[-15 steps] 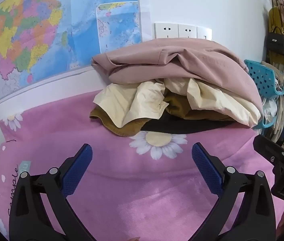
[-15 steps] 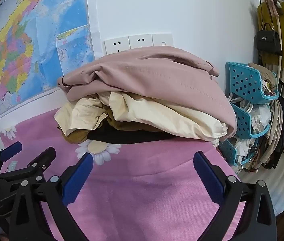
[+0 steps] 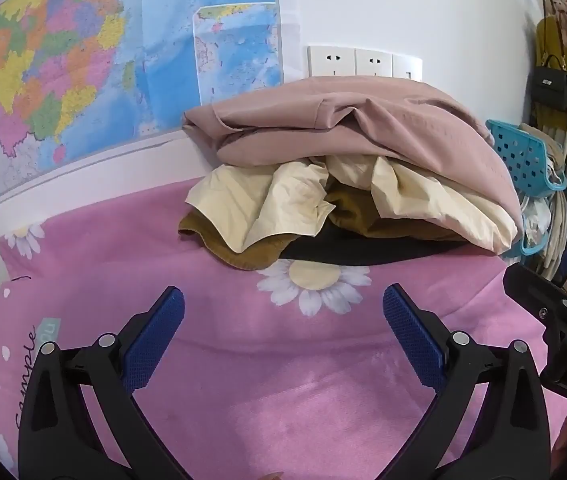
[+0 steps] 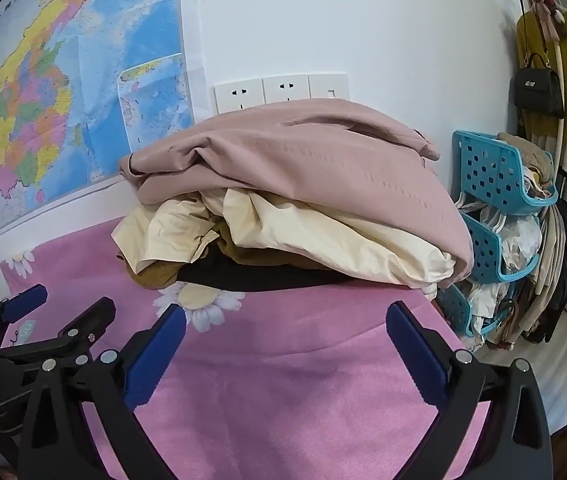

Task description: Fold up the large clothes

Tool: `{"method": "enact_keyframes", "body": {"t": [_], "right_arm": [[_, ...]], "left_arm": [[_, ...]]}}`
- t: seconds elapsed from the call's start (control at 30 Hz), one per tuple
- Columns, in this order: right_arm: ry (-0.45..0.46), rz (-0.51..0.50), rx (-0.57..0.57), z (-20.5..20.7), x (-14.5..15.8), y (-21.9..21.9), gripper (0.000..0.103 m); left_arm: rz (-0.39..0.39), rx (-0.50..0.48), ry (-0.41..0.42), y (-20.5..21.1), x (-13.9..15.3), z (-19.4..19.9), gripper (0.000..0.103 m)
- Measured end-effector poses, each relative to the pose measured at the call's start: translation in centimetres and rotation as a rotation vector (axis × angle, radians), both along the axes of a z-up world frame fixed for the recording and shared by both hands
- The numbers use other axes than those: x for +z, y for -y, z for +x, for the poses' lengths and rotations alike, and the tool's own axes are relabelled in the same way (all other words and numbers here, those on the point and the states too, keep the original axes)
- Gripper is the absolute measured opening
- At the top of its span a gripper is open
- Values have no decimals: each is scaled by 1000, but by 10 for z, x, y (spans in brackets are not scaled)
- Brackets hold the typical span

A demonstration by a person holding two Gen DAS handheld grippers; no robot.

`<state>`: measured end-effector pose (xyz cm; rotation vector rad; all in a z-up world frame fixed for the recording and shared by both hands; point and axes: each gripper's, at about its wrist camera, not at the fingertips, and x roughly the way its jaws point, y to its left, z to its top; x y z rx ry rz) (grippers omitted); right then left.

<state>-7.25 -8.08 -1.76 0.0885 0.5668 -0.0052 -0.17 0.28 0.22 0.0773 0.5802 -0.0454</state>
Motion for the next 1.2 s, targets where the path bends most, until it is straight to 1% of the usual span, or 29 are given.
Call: {"method": "enact_keyframes", "body": {"t": [0.23,0.47,0.83,1.2], "right_arm": [[19,-10,-1,-2,3,-4,97],[33,-8,7,-4,5,-5,97],[64,-34,8,-10,8,-10,97],[63,-25,9,-11,10,-8,97]], "left_arm": [[-12,-2,12,-2,2,-2,98],[-22,-5,4,-4,4,-3,98],[-21,1,8,-4,5,-4,98],[-26,-2,12,-5,5,-7,98]]}}
